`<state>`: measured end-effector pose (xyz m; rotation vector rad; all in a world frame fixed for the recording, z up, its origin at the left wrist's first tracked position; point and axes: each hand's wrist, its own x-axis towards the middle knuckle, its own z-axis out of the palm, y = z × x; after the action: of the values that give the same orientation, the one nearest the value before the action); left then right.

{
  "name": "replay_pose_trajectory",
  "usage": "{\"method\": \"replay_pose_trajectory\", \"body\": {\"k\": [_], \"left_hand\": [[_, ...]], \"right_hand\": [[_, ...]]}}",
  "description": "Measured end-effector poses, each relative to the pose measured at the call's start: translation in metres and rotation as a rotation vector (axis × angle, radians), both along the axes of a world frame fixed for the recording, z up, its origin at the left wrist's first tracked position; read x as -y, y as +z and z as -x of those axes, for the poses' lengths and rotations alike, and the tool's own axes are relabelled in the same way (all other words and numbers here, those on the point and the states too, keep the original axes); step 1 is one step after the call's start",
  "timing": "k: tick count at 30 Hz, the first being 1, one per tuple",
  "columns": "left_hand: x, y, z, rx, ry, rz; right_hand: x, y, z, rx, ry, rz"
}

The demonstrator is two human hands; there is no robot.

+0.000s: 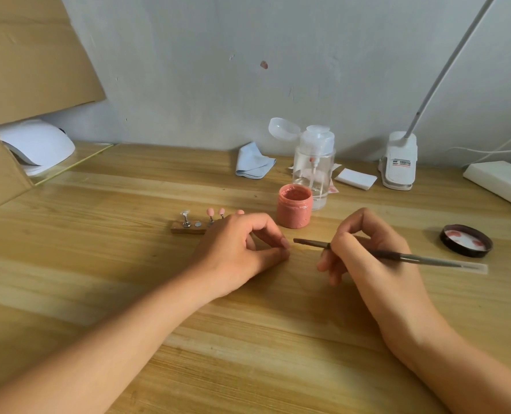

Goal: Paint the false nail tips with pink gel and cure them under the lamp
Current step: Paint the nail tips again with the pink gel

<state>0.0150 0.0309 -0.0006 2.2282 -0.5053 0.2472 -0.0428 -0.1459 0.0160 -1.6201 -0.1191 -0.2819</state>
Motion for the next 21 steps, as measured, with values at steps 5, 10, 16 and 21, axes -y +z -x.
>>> {"method": "replay_pose_trajectory", "body": {"k": [5,10,16,21], "left_hand": [[0.0007,-0.0009,-0.0008,0.019,-0.003,-0.008],[-0.0008,-0.0035,-0.0029,-0.011,0.002,-0.014],[-0.0009,0.0000,-0.0007,-0.034,0.006,-0.026],[-0.0002,0.0017,0.0004,-0.033,0.005,-0.028]], "right_hand": [[-0.0023,-0.0002,0.0011,0.009,0.049,-0.040],[-0.0044,0.0001,0.0014,-0.001,0.101,0.008],[-0.0039,0.0009,0.0015,0.005,0.073,0.029],[-0.0025,-0.0001,0.0015,-0.007,0.050,0.047]]}}
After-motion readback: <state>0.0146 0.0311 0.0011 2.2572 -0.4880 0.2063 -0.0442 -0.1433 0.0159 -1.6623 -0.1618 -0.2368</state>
